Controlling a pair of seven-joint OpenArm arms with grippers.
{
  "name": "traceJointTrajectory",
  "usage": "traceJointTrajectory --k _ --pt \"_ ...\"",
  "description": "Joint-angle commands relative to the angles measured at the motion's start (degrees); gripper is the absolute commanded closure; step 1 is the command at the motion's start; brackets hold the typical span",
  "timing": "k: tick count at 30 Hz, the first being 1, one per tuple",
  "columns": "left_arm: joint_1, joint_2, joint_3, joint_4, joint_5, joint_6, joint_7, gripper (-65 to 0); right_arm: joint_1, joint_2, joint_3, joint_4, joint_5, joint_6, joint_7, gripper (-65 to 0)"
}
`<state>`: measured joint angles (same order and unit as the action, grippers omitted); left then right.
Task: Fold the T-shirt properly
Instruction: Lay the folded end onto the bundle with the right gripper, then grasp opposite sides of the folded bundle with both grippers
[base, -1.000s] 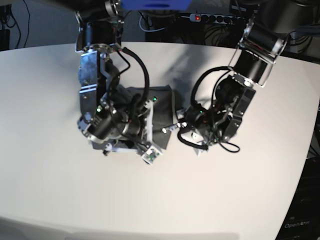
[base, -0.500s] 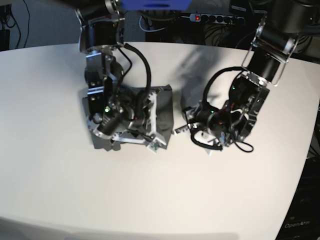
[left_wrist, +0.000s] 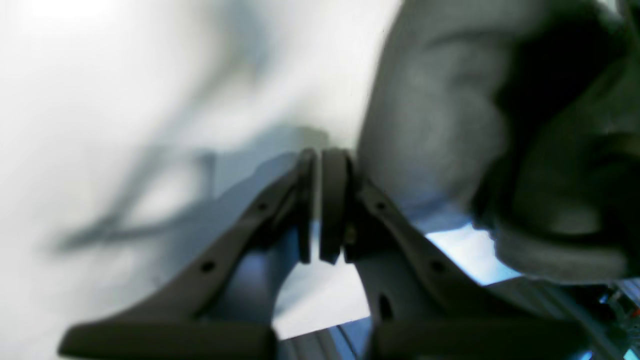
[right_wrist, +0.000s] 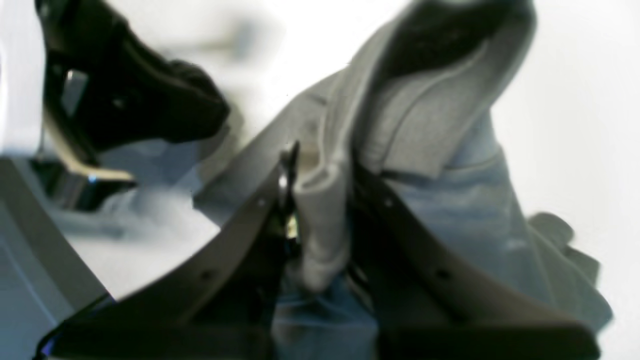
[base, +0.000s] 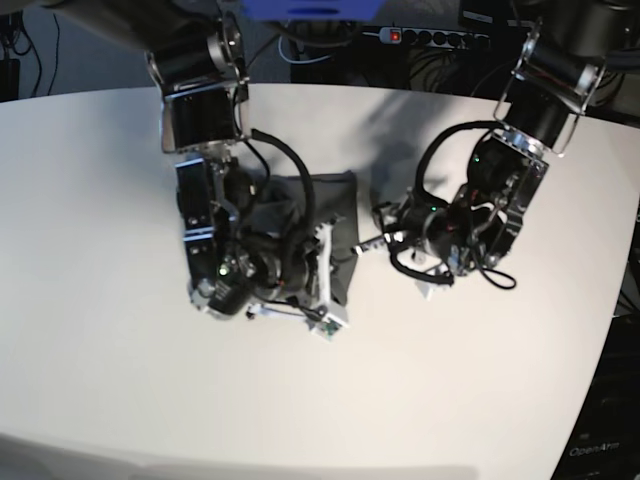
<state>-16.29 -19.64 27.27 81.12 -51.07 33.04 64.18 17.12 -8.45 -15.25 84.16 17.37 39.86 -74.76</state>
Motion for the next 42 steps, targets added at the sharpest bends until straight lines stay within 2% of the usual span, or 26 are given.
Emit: traceJointTrajectory --k 1,7,9,11,16,18,25,30,33,37,39,42 --pt "-0.9 -0.1 -0.3 0.9 -0.5 -0.1 0.3 -2.6 1.9 -0.6 -0.2 -0.4 1.4 0.1 1.8 -1.5" --pt "-0.5 -0.8 -0.3 0.9 -0.5 -0.1 0.3 -2.6 2.3 -0.6 -1.9 -5.9 1.5 0.1 5.8 -1.6" --pt "-0.3 -1.2 -0.4 0.9 -0.8 -0.1 0.2 -2.6 2.3 -0.6 -2.3 -6.2 1.5 0.1 6.2 -3.5" --pt "-0.1 -1.3 -0.8 1.5 -0.8 -0.1 0.2 -2.6 2.2 -0.6 -2.3 -6.2 1.5 0.1 6.2 -9.6" --pt "1.6 -1.3 -4.4 4.2 -0.5 -0.1 0.3 -2.6 2.3 -0.6 -1.9 -6.1 1.5 0.1 6.2 -32.9" --pt "1.6 -1.3 -4.8 4.5 -0.5 -0.1 0.3 -2.6 2.3 -0.6 -1.9 -6.1 1.5 0.1 6.2 -38.3" --pt "1.7 -2.2 -5.0 4.4 -1.0 -0.1 0.3 -2.6 4.1 -0.6 -2.1 -6.1 1.8 0.1 5.3 -46.9" --pt "3.1 -4.4 -7.5 4.5 -1.1 -0.2 0.3 -2.6 4.3 -0.6 -1.9 -5.9 8.9 0.1 3.4 -56.7" --pt "3.6 -6.2 -8.8 4.5 -1.2 -0.5 0.3 -2.6 4.3 -0.4 -2.0 -5.8 11.0 0.1 3.8 -55.6" --pt "6.6 -8.9 -13.3 6.2 -3.0 -0.6 0.3 -2.6 4.3 -0.4 -2.0 -5.8 11.0 0.1 3.7 -49.9" --pt "7.8 -10.6 -15.5 7.2 -3.9 -0.6 0.3 -2.6 4.3 -0.4 -2.0 -5.8 11.0 0.1 3.8 -43.5" --pt "9.2 -12.0 -17.2 8.2 -4.4 -0.6 0.3 -2.6 4.9 -0.2 -2.1 -5.8 10.9 0.1 3.8 -29.0"
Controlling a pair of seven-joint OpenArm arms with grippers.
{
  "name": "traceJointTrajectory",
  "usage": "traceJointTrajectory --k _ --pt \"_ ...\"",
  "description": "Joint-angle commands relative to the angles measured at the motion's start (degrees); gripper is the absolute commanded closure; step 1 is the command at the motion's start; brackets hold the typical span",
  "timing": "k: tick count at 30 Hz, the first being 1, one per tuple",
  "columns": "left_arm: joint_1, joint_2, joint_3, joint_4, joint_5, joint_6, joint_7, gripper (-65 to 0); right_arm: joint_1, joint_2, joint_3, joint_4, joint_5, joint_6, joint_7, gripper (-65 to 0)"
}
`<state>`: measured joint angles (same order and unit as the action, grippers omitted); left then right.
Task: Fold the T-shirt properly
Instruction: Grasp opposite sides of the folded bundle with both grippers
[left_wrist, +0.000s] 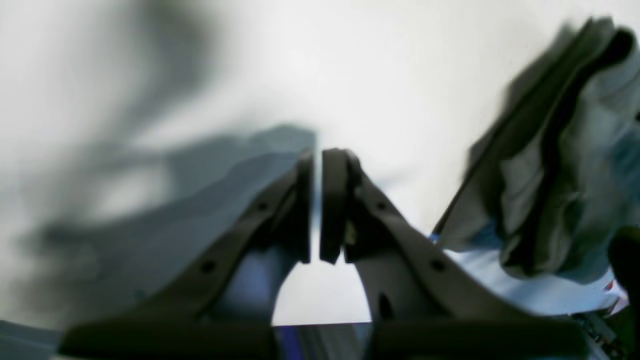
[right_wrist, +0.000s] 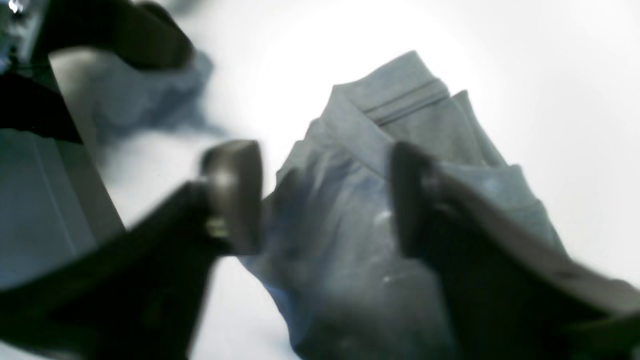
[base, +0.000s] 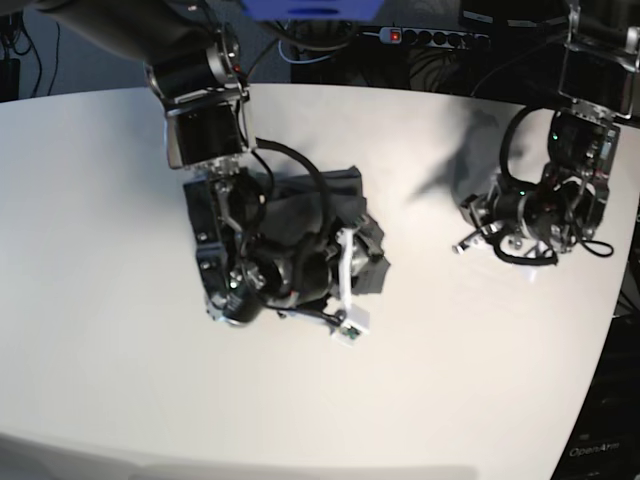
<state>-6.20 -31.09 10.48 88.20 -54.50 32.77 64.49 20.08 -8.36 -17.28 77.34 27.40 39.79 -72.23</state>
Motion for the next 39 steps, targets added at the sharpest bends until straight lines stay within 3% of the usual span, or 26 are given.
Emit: traceJointTrajectory --k 1,4,5,15,22,27,32,39 --pt "-0.2 -0.7 -0.9 1.4 -1.0 -0.4 0.0 -2.6 2.2 0.3 -0.1 0.8 0.9 0.2 1.1 -22.2" --pt "1.1 -0.8 -1.4 1.6 -0.9 -0.5 0.0 -2.6 2.2 2.2 -0.2 0.8 0.8 0.2 1.1 -1.6" --pt "1.4 -0.7 -1.4 1.7 -0.9 -0.5 0.0 -2.6 2.2 3.0 -0.2 0.8 0.8 0.2 1.1 0.0" --pt "1.7 2.2 1.3 3.0 -1.0 -0.5 0.1 -2.6 2.1 10.5 -0.1 0.7 0.8 0.2 1.2 -0.6" --pt "0.3 5.1 8.0 3.1 -0.9 -0.4 0.5 -2.6 2.5 12.9 -0.1 0.7 0.7 0.2 1.4 -0.4" --pt "0.1 6.3 8.0 3.7 -0.9 -0.4 3.7 -2.6 1.9 15.7 -0.2 0.6 0.7 0.2 4.5 -0.4" --pt "-1.5 6.9 6.6 7.0 -1.4 -0.4 6.1 -2.6 1.0 16.4 -0.1 0.6 0.7 0.2 4.6 -0.4" --pt "-3.8 7.4 -0.1 10.6 -13.3 -0.5 10.0 -2.6 0.3 17.8 -0.3 -3.5 0.7 0.2 7.9 -0.4"
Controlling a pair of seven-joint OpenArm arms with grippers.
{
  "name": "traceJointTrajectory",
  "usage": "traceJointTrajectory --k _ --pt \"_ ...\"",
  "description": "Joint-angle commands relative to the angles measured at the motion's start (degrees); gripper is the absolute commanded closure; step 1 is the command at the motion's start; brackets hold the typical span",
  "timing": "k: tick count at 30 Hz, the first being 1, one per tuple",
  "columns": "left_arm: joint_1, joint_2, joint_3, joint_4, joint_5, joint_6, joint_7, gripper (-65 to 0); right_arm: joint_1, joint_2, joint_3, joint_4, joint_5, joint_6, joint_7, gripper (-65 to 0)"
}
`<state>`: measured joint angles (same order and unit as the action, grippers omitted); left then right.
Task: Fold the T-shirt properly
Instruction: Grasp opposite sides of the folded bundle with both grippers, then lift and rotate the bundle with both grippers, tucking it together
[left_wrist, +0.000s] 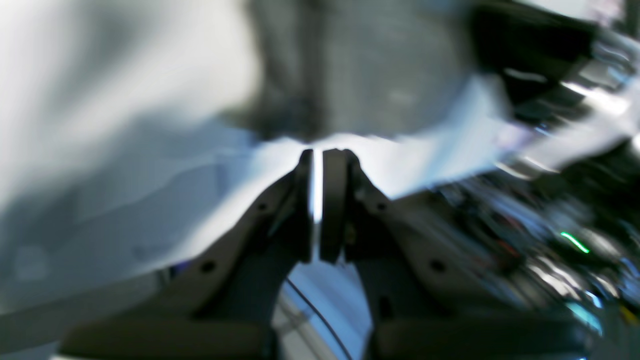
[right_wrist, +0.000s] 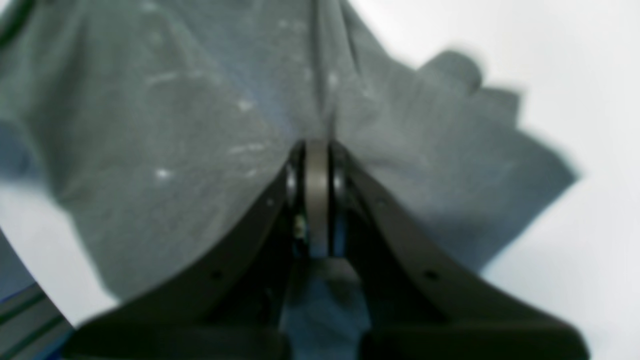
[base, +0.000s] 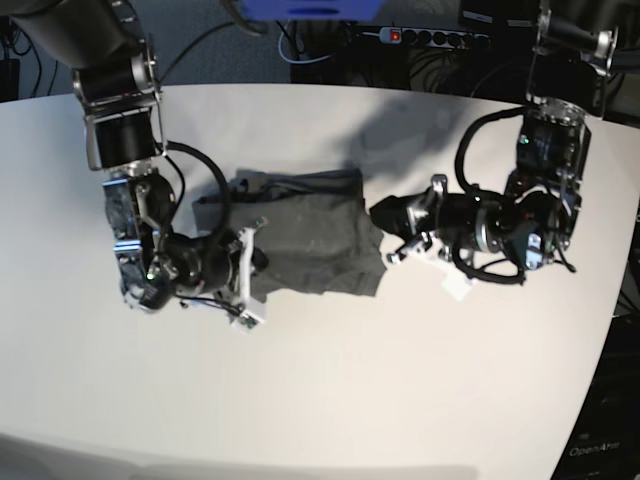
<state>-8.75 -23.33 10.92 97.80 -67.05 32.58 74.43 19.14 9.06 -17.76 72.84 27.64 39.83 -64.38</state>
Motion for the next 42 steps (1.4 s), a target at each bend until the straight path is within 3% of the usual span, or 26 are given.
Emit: traceJointTrajectory --k 1,5,7,13,18,20,28,36,42 --pt "-1.9 -0.4 -1.1 1.1 -2.3 -0.3 0.2 -2.6 1.2 0.4 0.1 -0.4 0.4 0.2 0.9 -0.4" --pt "-3.6 0.0 -1.7 0.7 -5.9 -0.3 -0.2 -2.6 1.1 0.4 0.0 -3.3 0.4 0.2 2.4 -0.4" --pt "-4.3 1.8 -1.6 0.5 -5.3 -0.3 -0.3 -2.6 1.1 0.4 0.0 -3.3 0.4 0.2 2.4 -0.4" --pt "-4.5 8.3 -0.6 0.3 5.4 -0.3 -0.1 -2.6 1.1 0.4 0.0 -3.3 0.4 0.2 2.4 -0.4" --pt "-4.6 11.5 6.0 -6.2 12.1 -0.4 -0.9 -2.6 1.1 0.5 0.0 -3.3 0.4 0.2 2.4 -0.4" --pt "-4.6 12.7 7.7 -8.1 15.4 -0.4 -3.7 -2.6 1.1 0.6 0.0 -3.3 0.4 0.2 2.5 -0.4" --pt "-5.5 13.1 13.0 -18.0 21.8 -8.0 -10.7 -2.6 1.0 0.6 0.0 -3.3 0.4 0.2 2.5 -0.3" --pt "-6.3 13.1 14.2 -21.2 28.3 -9.8 -13.5 -2.6 1.0 1.4 0.5 -3.3 0.4 0.2 2.6 -0.3" --pt "-10.3 13.1 14.5 -25.3 29.6 -10.4 -15.1 -2.6 0.5 2.7 0.6 -3.3 0.4 0.2 2.9 -0.3"
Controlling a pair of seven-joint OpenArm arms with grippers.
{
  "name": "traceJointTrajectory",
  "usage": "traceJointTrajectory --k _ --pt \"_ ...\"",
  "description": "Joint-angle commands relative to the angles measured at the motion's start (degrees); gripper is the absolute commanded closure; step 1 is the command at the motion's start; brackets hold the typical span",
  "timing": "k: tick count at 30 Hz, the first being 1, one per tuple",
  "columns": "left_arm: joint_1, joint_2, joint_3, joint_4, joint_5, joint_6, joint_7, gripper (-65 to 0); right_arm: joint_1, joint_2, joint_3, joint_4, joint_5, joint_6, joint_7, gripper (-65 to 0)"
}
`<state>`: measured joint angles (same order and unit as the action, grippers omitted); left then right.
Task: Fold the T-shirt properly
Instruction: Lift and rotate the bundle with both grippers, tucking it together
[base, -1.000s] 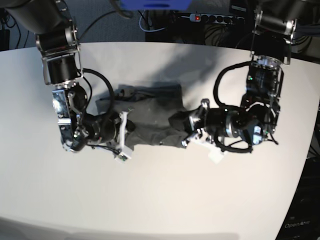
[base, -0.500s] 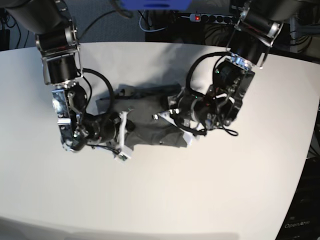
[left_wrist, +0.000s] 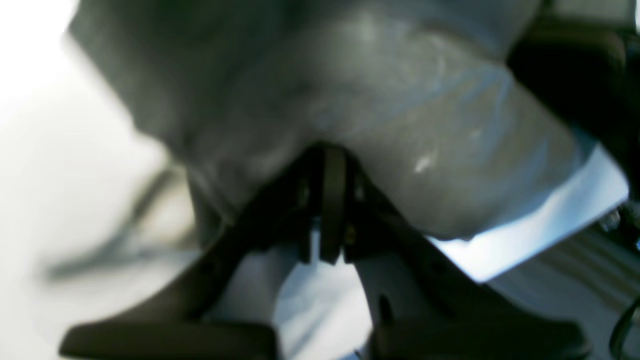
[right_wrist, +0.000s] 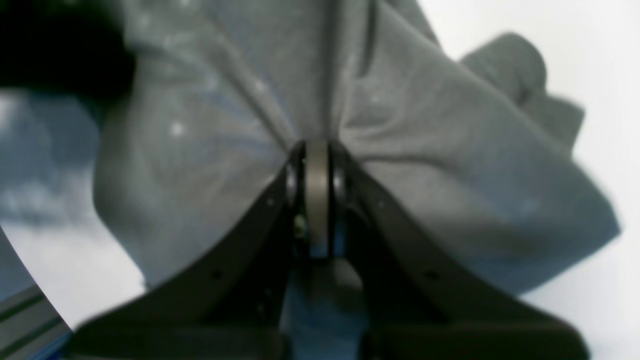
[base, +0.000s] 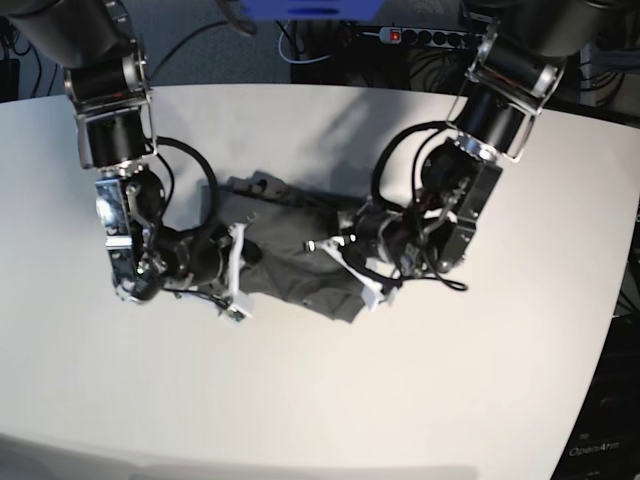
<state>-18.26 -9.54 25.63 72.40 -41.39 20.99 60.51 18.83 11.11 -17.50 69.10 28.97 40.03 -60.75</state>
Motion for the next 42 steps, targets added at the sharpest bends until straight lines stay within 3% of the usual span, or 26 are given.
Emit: traceJointTrajectory --k 1,5,11,17,20,26,35,42 --pt "-1.5 -0.7 -0.2 -1.0 4.0 1.2 -2.0 -2.6 0.3 0.8 0.4 0.5 -0.9 0.0 -0.7 -0.3" --pt "-4.2 0.4 0.6 -4.5 4.0 1.1 -4.6 -2.6 -0.6 1.6 2.7 0.5 -0.9 0.0 -0.7 -0.3" --pt "-9.8 3.1 8.8 -12.2 3.9 1.1 -9.8 -2.6 -4.1 1.6 4.6 0.8 -0.8 0.0 -0.7 -0.3" --pt "-14.0 6.1 12.5 -20.8 4.0 0.9 -14.6 -2.6 -6.7 1.5 5.1 0.8 -0.8 0.0 -0.7 -0.3" --pt "-16.4 6.9 14.8 -23.8 4.0 -2.6 -17.2 -2.6 -8.4 1.1 5.2 0.8 -0.8 0.0 0.6 -0.3" --pt "-19.2 9.0 15.2 -28.5 4.1 -7.1 -19.0 -2.6 -9.7 -1.4 5.1 0.8 -0.6 0.0 1.2 -0.3" --pt "-19.2 11.3 15.0 -28.9 10.7 -7.1 -22.2 -2.6 -10.5 -8.0 4.9 1.8 -0.6 0.0 0.8 -0.3" --pt "-19.2 11.3 14.8 -28.4 10.8 -7.1 -22.2 -2.6 -9.6 -7.5 5.0 1.8 -0.6 0.0 0.8 -0.3"
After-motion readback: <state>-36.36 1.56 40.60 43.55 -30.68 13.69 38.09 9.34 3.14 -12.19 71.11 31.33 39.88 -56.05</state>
